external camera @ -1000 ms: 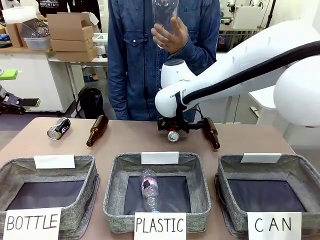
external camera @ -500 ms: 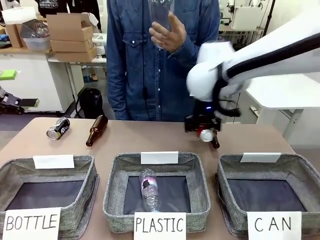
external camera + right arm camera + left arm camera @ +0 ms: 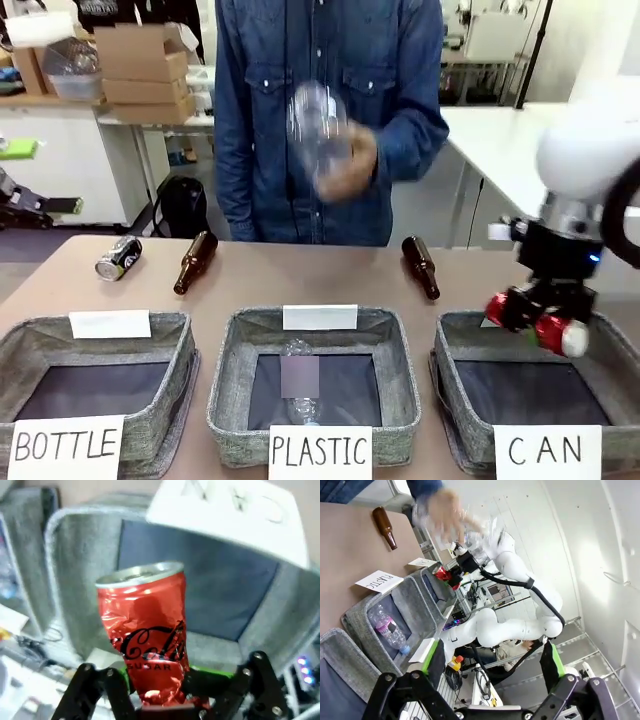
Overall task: Sort the can waste into the basket.
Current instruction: Pick up the can waste from the table and place it in the right Fabric basket.
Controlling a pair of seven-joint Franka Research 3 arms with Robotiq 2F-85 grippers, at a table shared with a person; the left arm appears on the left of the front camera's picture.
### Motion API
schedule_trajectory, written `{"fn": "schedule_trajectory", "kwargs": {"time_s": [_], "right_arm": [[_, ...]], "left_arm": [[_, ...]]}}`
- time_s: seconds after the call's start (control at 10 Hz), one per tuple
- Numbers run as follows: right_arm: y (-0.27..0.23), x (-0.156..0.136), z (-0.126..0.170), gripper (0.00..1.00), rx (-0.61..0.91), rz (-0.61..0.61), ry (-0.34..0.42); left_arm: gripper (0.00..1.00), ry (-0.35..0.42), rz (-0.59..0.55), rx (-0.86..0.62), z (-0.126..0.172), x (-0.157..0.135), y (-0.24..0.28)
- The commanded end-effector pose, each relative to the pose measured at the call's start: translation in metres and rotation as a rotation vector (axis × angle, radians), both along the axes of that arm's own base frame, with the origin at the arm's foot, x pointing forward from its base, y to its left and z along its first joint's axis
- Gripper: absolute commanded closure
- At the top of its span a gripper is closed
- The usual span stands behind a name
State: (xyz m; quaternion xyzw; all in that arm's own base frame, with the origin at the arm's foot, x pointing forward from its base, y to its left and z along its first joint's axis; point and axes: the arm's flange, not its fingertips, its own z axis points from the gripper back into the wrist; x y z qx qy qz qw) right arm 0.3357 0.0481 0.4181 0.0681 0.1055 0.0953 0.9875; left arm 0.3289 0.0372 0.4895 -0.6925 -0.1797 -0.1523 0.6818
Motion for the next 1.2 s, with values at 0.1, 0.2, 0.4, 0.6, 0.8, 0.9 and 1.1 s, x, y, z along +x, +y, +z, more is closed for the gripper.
{"fn": "schedule_trajectory", "kwargs": {"time_s": [0.1, 0.2, 0.4, 0.6, 0.8, 0.9, 1.1], "right_arm": [[0.024, 0.018, -0.005, 1.00, -0.015, 0.046, 0.005], [0.024, 0.018, -0.005, 1.00, -0.015, 0.046, 0.005], [-0.002, 0.000, 0.010, 0.78, -0.008, 0.045, 0.002], [-0.039, -0.031, 0.048, 0.78, 0.075, 0.147, 0.069], [-0.068, -0.072, 0.071, 0.78, 0.128, 0.207, 0.083], [-0.075, -0.092, 0.065, 0.78, 0.088, 0.225, 0.069], [-0.078, -0.108, 0.047, 0.78, -0.040, 0.370, -0.144]], "left_arm": [[0.00, -0.018, 0.000, -0.026, 0.001, 0.001, -0.001], [0.00, -0.018, 0.000, -0.026, 0.001, 0.001, -0.001], [0.00, -0.018, 0.000, -0.026, 0.001, 0.001, -0.001], [0.00, -0.018, 0.000, -0.026, 0.001, 0.001, -0.001], [0.00, -0.018, 0.000, -0.026, 0.001, 0.001, -0.001], [0.00, -0.018, 0.000, -0.026, 0.001, 0.001, -0.001], [0.00, -0.018, 0.000, -0.026, 0.001, 0.001, -0.001]]}}
